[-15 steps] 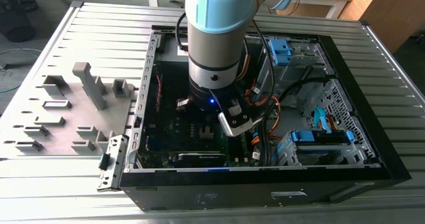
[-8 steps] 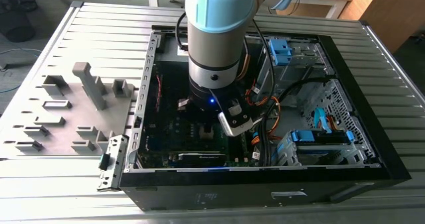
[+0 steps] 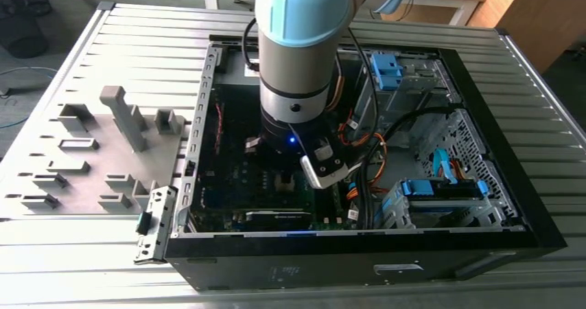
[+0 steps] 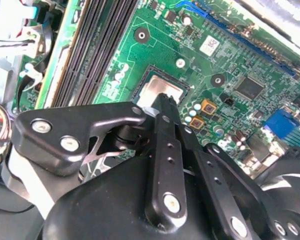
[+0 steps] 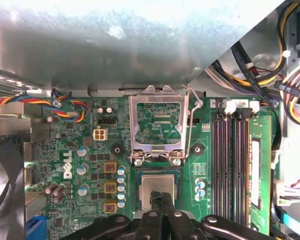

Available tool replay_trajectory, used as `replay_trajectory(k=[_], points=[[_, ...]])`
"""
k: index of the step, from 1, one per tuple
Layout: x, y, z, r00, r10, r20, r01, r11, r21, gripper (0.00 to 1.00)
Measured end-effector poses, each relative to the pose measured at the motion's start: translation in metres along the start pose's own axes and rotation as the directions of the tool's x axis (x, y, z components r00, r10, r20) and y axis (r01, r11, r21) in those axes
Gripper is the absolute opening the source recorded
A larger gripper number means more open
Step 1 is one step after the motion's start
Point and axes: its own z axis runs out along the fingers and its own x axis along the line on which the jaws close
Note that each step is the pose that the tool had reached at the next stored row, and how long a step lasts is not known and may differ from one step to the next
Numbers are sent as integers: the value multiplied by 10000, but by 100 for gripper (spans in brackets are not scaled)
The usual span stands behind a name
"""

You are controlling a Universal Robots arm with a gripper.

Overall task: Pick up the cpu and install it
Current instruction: 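Place the cpu into insertion slot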

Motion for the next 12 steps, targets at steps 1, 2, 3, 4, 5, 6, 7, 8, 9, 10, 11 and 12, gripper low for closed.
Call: replay_trajectory(k=[1,2,3,4,5,6,7,8,9,10,11,12], points=[[2,0,16,10000,11,1,-11,10000,10,11],[4,0,34,10000,28,1,-28,10000,22,11],[7,0,48,10000,55,1,-55,10000,35,11],[9,0,58,10000,91,2,-91,9999,43,11],[9,0,65,9999,142,2,-142,9999,44,11],[9,0,74,9998,205,3,-205,9998,46,11],[9,0,84,9996,269,3,-269,9996,48,11],[10,0,96,9995,329,3,-329,9994,49,11],[10,0,111,9992,393,3,-393,9992,51,11],[12,0,124,9990,458,4,-458,9989,52,11],[12,-1,132,9986,524,4,-525,9986,53,11],[12,-1,134,9984,563,4,-563,9984,57,11]])
